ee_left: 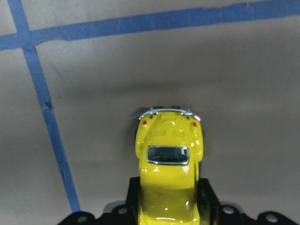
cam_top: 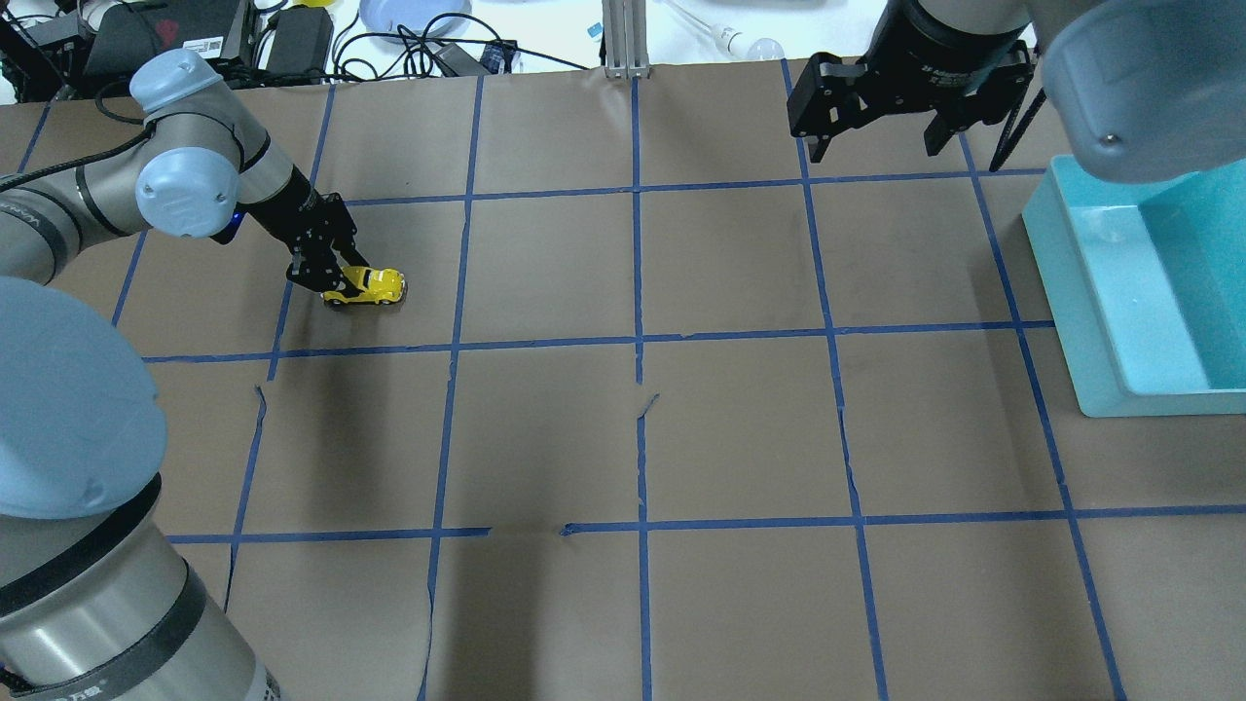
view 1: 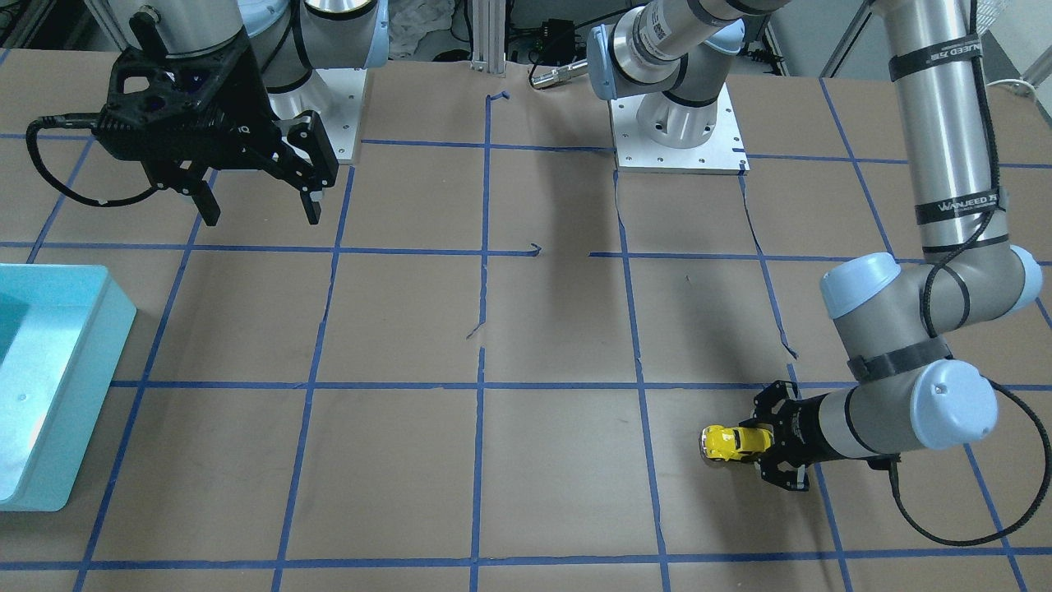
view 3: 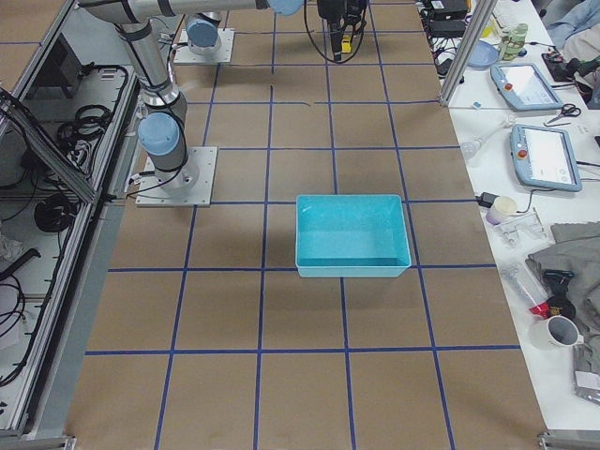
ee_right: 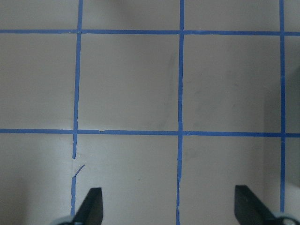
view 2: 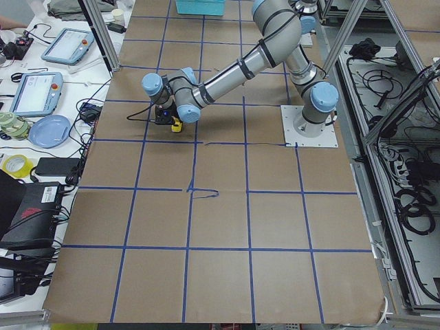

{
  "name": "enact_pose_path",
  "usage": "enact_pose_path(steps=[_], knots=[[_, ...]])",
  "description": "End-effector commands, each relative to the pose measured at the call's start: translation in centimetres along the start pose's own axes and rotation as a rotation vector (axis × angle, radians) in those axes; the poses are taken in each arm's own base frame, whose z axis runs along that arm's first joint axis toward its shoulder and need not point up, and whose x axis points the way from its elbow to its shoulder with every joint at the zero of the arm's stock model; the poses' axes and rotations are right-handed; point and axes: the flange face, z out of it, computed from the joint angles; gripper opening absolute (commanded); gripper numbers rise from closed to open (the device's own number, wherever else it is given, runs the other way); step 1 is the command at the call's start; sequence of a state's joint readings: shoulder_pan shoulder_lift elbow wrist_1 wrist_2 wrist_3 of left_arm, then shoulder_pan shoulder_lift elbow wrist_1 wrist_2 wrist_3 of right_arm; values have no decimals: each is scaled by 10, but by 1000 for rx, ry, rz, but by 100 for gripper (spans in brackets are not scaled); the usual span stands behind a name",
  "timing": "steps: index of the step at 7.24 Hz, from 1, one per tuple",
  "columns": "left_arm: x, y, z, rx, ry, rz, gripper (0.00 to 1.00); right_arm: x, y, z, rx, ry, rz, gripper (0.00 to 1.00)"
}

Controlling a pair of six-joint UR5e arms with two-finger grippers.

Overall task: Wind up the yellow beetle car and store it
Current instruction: 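Open the left gripper and push the car toward the right arm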

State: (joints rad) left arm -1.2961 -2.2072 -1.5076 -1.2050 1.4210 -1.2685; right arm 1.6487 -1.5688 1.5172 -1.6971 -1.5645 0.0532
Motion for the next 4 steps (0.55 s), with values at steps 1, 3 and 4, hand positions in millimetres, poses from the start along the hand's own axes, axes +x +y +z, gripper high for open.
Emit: enact_pose_path(steps=[1,3,4], knots=[[1,1,-5,8,17,-40,72,1,6,-3,-40,4,2,100],[0,7,-22,13,43,-36,73,0,8,1,-42,-2,-1,100],[-1,10,-32,17,57,-31,73,-1,6,3,-39,-7,-1,100]])
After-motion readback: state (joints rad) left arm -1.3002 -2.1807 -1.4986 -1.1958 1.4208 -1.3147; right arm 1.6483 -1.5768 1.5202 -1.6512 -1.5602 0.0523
